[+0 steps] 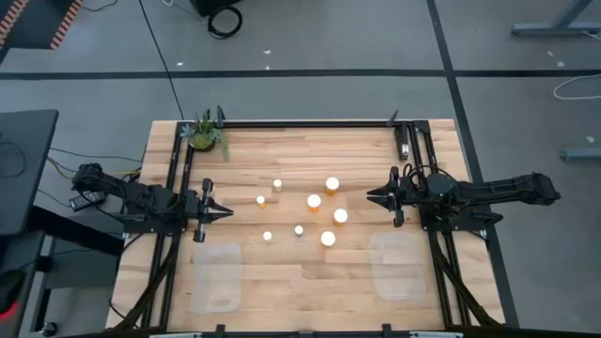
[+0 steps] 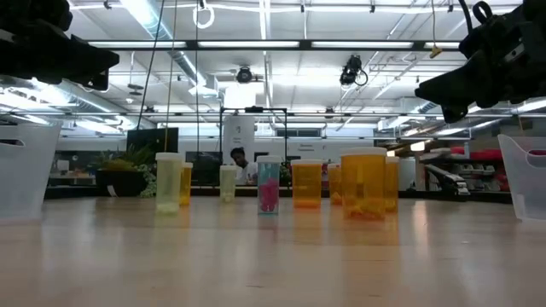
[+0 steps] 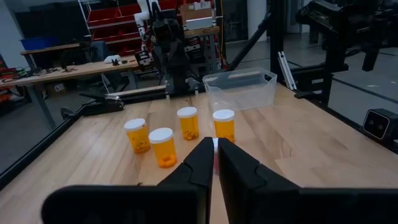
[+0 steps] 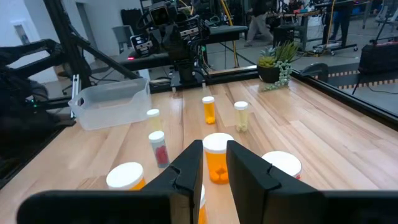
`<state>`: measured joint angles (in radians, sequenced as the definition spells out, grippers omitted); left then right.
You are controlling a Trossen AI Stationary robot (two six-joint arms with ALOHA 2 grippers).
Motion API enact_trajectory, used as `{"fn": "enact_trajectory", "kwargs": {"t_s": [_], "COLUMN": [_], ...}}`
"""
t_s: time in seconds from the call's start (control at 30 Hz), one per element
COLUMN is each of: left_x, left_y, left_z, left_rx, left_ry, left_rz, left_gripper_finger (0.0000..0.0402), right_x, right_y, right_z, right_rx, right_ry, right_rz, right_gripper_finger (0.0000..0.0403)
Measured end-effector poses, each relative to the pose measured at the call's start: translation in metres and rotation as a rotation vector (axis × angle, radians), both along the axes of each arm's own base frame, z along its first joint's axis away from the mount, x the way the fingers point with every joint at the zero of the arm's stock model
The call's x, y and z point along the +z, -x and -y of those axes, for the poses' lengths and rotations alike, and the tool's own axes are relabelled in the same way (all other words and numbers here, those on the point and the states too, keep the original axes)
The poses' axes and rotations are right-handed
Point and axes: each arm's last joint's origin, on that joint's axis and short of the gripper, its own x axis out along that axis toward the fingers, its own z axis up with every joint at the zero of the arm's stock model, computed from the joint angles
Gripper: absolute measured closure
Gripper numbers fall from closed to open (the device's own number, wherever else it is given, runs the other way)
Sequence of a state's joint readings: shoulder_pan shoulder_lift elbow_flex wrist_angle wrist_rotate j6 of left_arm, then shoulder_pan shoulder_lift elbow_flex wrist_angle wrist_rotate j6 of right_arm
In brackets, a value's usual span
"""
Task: Pick and place medicine bottles into bin by pill shape (circle, oval)
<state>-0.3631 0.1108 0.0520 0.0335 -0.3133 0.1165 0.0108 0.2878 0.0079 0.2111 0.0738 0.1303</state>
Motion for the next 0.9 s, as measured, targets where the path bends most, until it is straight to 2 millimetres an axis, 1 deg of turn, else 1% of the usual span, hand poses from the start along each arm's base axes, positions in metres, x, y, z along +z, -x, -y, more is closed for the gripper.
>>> {"fn": "enact_trajectory", "kwargs": {"t_s": [0.4, 0.67, 0.7, 0.83, 0.9], "left_x": [-0.0001, 0.0002, 0.0008, 0.0013, 0.0014], "left_y": [0.0, 0.0, 0.0, 0.0, 0.0], "left_z": [0.0, 0.0, 0.0001, 0.0002, 0.0002], "left_rx": [0.0, 0.0, 0.0, 0.003, 0.005], "left_ry": [0.0, 0.016, 0.067, 0.404, 0.521], "left_rz": [0.0, 0.002, 0.005, -0.008, -0.014], "left_gripper_finger": [0.0376, 0.0365, 0.0366, 0.037, 0.0374], "right_x": [0.0, 0.0001, 0.0, 0.0001, 0.0], "right_y": [0.0, 0.0, 0.0, 0.0, 0.0], "right_z": [0.0, 0.0, 0.0, 0.0, 0.0], "right_rx": [0.0, 0.0, 0.0, -0.001, 0.0], "right_ry": [0.0, 0.0, 0.0, 0.0, 0.0], "right_rz": [0.0, 0.0, 0.0, 0.0, 0.0], "right_gripper_finger": [0.0324, 0.0324, 0.0324, 0.0324, 0.0324]}}
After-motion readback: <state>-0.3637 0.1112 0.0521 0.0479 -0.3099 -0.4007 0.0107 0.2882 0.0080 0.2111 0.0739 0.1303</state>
